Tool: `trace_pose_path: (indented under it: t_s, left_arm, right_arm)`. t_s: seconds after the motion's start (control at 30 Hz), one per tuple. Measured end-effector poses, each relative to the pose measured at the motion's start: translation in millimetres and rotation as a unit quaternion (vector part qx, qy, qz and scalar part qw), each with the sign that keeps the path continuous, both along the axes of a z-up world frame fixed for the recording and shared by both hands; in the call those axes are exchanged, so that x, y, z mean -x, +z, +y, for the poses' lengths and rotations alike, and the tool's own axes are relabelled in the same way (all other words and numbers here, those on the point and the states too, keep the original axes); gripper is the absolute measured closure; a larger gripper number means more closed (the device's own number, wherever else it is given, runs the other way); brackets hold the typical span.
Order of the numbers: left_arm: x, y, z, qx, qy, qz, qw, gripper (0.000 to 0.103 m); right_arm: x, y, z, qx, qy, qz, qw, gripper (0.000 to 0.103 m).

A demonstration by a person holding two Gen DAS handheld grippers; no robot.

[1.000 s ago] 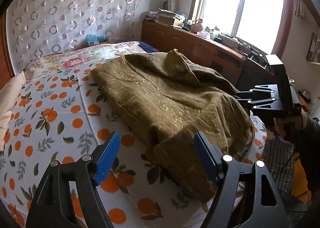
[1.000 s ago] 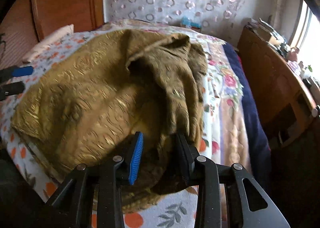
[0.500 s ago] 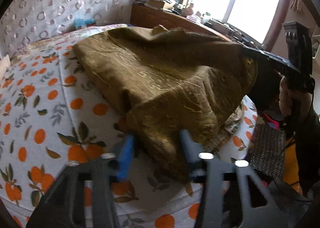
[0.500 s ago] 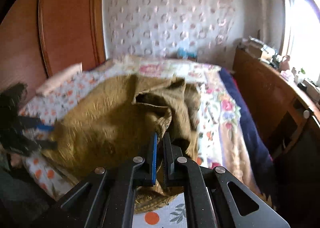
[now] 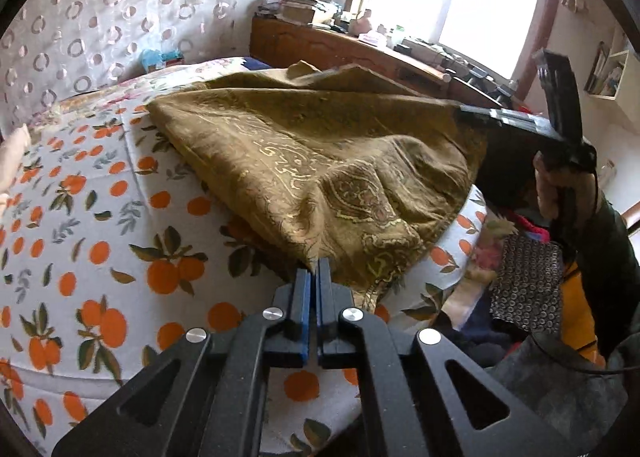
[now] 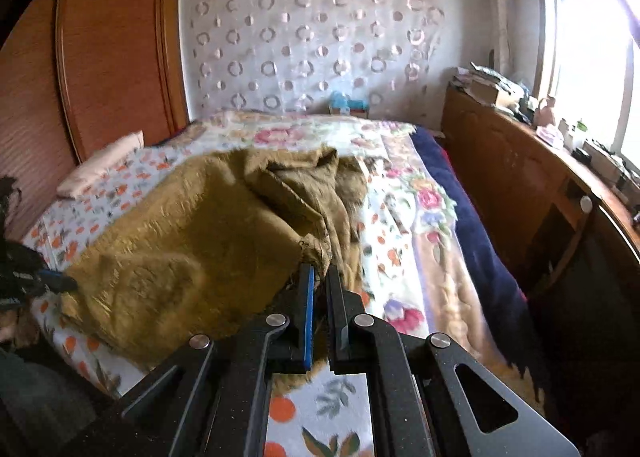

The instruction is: Fold small clothes

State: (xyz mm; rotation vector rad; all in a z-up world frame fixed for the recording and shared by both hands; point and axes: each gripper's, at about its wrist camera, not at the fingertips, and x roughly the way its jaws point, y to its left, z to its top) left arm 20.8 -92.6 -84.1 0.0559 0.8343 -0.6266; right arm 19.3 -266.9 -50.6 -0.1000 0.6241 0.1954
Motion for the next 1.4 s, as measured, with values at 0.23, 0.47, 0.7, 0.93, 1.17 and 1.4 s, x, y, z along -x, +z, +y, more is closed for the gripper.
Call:
trace_pose_path:
  t_s: [0.23, 0.47, 0.7, 0.93, 1.17, 1.4]
  left_arm:
    - [-8, 12, 14, -0.01, 0.032, -0.035, 0.9988, 0.061]
    - [-41, 28, 27, -0.015, 0.059, -0.068, 0.9958, 0.032]
    - [-90, 31, 29, -0.016, 0.085, -0.086, 0.9925, 0.027]
    - [-121, 17, 31, -0.017, 0.093, -0.071, 0.9929, 0.027]
    - [-141, 4, 32, -0.018, 0.099, -0.054, 0.9935, 0.027]
    - [-152, -6, 29, -0.016, 0.093, -0.038, 0.9948, 0.027]
  right_arm:
    - [-4, -18, 8, 0.021, 0.003, 0.046, 0.999, 0.094]
    - [-21, 13, 11, 0.017, 0.019, 0.002, 1.0, 0.058]
    - [-100, 41, 36, 0.029, 0.059, -0.006, 0.998, 0.058]
    - [-201, 21, 51, 0.031, 0.084, 0.058, 0.994, 0.059]
    - [-278, -9, 52, 0.039, 0.087, 0.126, 0.987, 0.064]
    - [-288, 10, 49, 0.025, 0.122, 0.09, 0.988, 0.101]
